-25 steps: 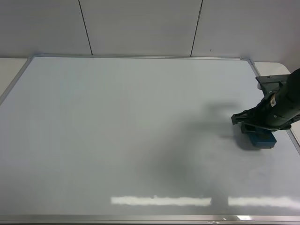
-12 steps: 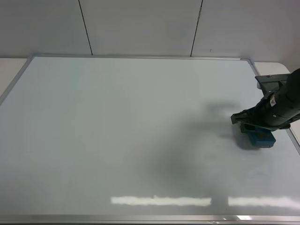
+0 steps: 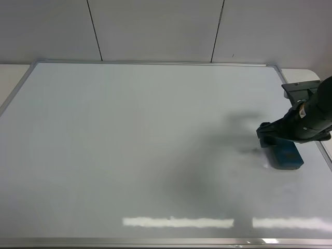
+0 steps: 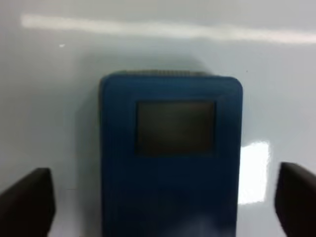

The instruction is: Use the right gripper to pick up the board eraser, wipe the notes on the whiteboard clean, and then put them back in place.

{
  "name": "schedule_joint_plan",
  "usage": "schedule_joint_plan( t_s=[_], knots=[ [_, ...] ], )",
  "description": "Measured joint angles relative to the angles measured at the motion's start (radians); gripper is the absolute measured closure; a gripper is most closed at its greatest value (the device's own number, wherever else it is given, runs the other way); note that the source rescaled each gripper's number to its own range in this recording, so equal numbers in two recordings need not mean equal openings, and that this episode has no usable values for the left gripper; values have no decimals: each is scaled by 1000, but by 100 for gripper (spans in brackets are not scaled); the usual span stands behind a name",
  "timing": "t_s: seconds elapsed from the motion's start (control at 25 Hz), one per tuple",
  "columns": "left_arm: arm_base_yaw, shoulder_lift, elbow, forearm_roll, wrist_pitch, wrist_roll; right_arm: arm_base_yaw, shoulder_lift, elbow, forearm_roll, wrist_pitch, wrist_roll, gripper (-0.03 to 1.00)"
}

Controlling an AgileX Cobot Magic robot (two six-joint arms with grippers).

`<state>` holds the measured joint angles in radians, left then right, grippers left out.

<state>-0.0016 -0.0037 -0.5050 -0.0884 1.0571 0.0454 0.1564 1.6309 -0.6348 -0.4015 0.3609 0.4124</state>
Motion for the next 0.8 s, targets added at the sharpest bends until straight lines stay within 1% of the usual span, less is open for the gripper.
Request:
schedule_joint_plan(
  t_s=[0.04, 0.08, 0.16, 0.52, 0.6, 0.72, 0.8],
  knots=[
    [0, 0, 0, 0, 0, 0, 0, 0, 0, -4, 0, 3, 6],
    [0, 0, 0, 0, 0, 0, 0, 0, 0, -4, 0, 6, 2],
    [0, 0, 0, 0, 0, 0, 0, 0, 0, -5, 0, 8, -1],
    [0, 0, 0, 0, 0, 0, 0, 0, 0, -3, 0, 16, -3],
    [0, 0, 0, 0, 0, 0, 0, 0, 0, 19, 0, 17, -3],
    [0, 0, 0, 0, 0, 0, 0, -19, 0, 80, 0, 9, -3],
    [0, 0, 0, 0, 0, 0, 0, -54, 0, 122, -1, -22, -3]
  ],
)
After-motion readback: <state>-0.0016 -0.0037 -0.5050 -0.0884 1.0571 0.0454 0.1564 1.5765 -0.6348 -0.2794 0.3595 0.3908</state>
